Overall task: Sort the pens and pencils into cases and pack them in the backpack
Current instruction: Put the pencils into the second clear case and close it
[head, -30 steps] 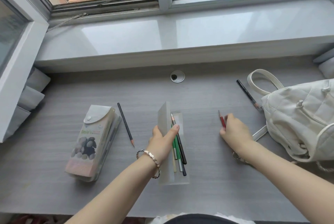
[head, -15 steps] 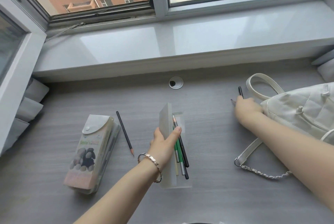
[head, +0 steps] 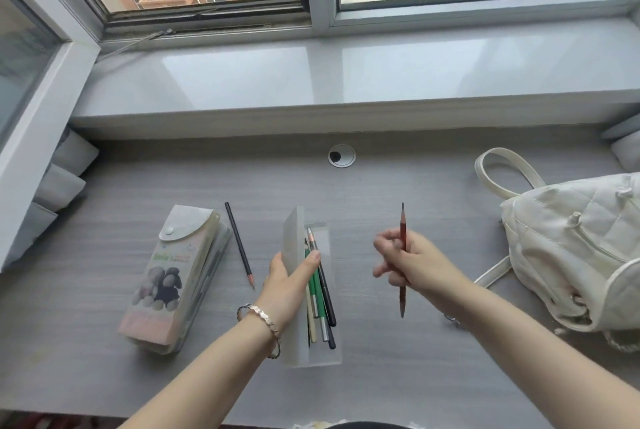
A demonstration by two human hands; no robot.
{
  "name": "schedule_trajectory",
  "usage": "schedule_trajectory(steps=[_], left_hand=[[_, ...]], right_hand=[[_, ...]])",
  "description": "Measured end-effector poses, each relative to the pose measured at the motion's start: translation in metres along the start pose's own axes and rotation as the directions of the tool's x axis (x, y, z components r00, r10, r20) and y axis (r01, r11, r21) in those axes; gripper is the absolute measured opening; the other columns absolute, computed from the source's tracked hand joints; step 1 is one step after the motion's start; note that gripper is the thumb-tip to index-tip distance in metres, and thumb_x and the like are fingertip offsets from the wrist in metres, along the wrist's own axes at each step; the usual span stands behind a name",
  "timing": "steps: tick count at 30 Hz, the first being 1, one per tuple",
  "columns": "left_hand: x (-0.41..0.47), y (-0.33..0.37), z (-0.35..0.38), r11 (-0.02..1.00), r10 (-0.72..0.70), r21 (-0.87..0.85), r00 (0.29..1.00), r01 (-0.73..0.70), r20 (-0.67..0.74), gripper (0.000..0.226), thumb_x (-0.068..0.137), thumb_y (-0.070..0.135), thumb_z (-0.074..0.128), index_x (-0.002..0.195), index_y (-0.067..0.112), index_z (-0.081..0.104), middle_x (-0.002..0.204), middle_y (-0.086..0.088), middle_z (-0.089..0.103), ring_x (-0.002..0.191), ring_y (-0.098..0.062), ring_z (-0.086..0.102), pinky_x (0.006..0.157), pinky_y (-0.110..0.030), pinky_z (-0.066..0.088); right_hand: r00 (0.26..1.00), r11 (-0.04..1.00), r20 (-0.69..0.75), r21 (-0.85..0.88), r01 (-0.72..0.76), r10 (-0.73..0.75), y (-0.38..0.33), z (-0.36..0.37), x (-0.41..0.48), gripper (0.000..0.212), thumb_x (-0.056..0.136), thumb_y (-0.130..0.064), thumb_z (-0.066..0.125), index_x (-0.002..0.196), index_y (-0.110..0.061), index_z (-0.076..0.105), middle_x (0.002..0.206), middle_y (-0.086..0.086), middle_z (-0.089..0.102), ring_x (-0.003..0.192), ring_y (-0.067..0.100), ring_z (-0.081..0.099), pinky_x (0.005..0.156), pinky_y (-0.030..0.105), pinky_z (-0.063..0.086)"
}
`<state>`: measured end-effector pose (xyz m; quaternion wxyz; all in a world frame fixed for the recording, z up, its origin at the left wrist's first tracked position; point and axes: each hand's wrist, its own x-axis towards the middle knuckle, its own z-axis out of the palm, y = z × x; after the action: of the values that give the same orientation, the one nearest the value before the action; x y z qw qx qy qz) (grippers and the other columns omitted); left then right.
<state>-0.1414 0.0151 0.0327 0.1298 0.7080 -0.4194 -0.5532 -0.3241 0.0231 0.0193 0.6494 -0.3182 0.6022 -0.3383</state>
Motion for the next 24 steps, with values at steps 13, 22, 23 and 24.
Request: schedule_trajectory(steps=[13, 22, 23, 24], left_hand=[[-0.02, -0.008, 0.0, 0.979, 0.065, -0.194, 0.997, -0.071, -0.038, 0.054, 0.092, 0.034, 0.048, 0.138, 0.017, 0.028, 0.12, 0.009, 0.04, 0.11, -0.005, 0.039, 0.087, -0.015, 0.03], [-0.009, -0.021, -0.034, 0.958, 0.022, -0.277, 0.982, -0.074, -0.187, 0.059, 0.091, 0.039, 0.048, 0.141, 0.017, 0.026, 0.137, 0.001, 0.041, 0.127, -0.014, 0.037, 0.103, -0.03, 0.028], [-0.006, -0.022, -0.04, 0.956, 0.01, -0.287, 0.981, -0.067, -0.196, 0.063, 0.09, 0.04, 0.048, 0.143, 0.014, 0.024, 0.14, -0.001, 0.04, 0.13, -0.017, 0.037, 0.106, -0.032, 0.027], [-0.002, -0.025, -0.047, 0.95, 0.006, -0.306, 0.978, -0.07, -0.206, 0.062, 0.09, 0.04, 0.049, 0.141, 0.013, 0.026, 0.138, -0.002, 0.044, 0.127, -0.019, 0.041, 0.105, -0.033, 0.029]], right_hand=[[0.967, 0.978, -0.162, -0.094, 0.186, -0.199, 0.012, 0.101, -0.01, 0.017, 0.096, -0.015, 0.042, 0.113, -0.016, 0.046, 0.096, -0.001, 0.058, 0.084, 0.006, 0.058, 0.08, 0.02, 0.047], [0.893, 0.773, 0.001, -0.501, 0.389, -0.449, 0.004, 0.104, -0.002, 0.035, 0.093, 0.0, 0.038, 0.122, -0.006, 0.057, 0.123, 0.003, 0.056, 0.118, 0.01, 0.047, 0.084, -0.008, 0.023], [0.887, 0.763, -0.001, -0.511, 0.396, -0.462, 0.003, 0.102, 0.006, 0.034, 0.092, 0.002, 0.039, 0.117, -0.007, 0.06, 0.119, 0.003, 0.059, 0.117, 0.011, 0.049, 0.082, -0.008, 0.024], [0.884, 0.749, 0.001, -0.531, 0.397, -0.468, 0.003, 0.102, 0.017, 0.035, 0.09, 0.005, 0.04, 0.113, -0.007, 0.062, 0.116, 0.005, 0.06, 0.114, 0.013, 0.052, 0.081, -0.006, 0.026]])
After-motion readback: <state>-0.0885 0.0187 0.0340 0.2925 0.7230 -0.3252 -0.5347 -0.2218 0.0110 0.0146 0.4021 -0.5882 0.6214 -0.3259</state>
